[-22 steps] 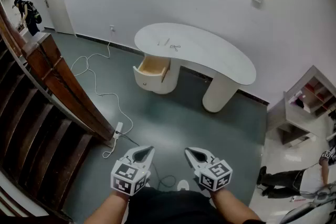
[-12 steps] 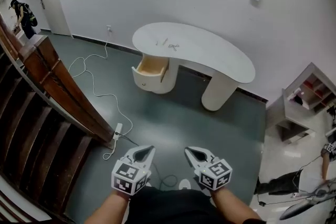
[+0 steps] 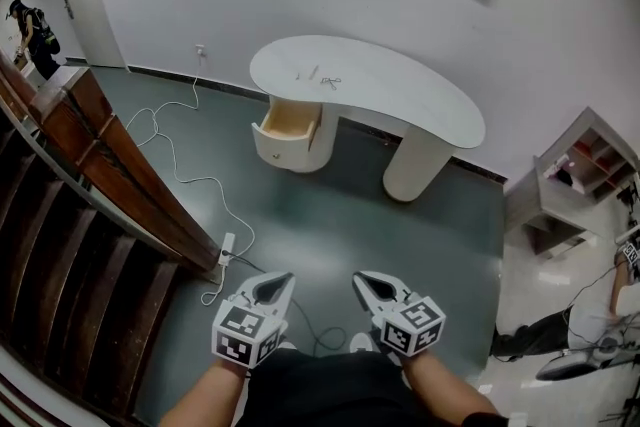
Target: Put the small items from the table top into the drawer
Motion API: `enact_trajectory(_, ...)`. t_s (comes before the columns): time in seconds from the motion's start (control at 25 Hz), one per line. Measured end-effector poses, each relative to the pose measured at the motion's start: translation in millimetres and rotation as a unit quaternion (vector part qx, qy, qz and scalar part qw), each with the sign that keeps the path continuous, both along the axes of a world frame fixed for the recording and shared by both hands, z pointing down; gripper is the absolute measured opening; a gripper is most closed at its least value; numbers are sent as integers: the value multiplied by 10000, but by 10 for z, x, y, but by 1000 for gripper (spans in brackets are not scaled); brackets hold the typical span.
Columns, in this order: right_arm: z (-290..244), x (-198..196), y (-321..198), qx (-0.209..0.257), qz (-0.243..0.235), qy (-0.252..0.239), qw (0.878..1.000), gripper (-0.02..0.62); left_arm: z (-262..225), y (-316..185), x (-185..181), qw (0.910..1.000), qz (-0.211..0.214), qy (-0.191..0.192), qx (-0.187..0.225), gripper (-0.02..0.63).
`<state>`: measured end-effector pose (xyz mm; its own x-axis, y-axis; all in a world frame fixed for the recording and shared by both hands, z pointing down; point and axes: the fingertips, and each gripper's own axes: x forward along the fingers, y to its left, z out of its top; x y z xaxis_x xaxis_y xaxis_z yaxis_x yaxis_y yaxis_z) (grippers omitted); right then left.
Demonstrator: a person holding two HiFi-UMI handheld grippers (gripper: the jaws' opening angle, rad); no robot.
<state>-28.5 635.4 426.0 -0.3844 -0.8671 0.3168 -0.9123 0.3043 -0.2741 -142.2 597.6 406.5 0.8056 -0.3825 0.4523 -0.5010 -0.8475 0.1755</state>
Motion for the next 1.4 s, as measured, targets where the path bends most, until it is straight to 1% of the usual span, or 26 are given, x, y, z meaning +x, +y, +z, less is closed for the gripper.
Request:
enact_trajectory(0.28,82,-369,46,-140,294,12,9995,8,56,-67,-334,9995,305,-33,-21,14)
enact_trajectory(0.48,170,-515,47,-278,279,52,9992,8,170,-114,-453,9994,320,-42,-153,14)
enact_trajectory(0.68,145,-443,-149,-247,330,5,9991,8,187,-230,-391,9992,361,-11,-166,14)
enact_trajectory(0.92,163,-261,-518,-179,121,78,9997,8,169,-563,-220,9998,133,103,-108,14)
enact_trajectory(1.12,186,77,-1098,-155,94,-12,9998,8,119,-959,25,10000,-14,94,-11,14)
enact_trajectory(1.24,100,184,-1457,-36,-46,-20,10000,8,109,-1217,157,10000,-76,27,50,14)
enact_trajectory(1.4,17,354,-1798,47,-221,-16,9997,8,66,-1533,361,9996,-260,47,-17,14)
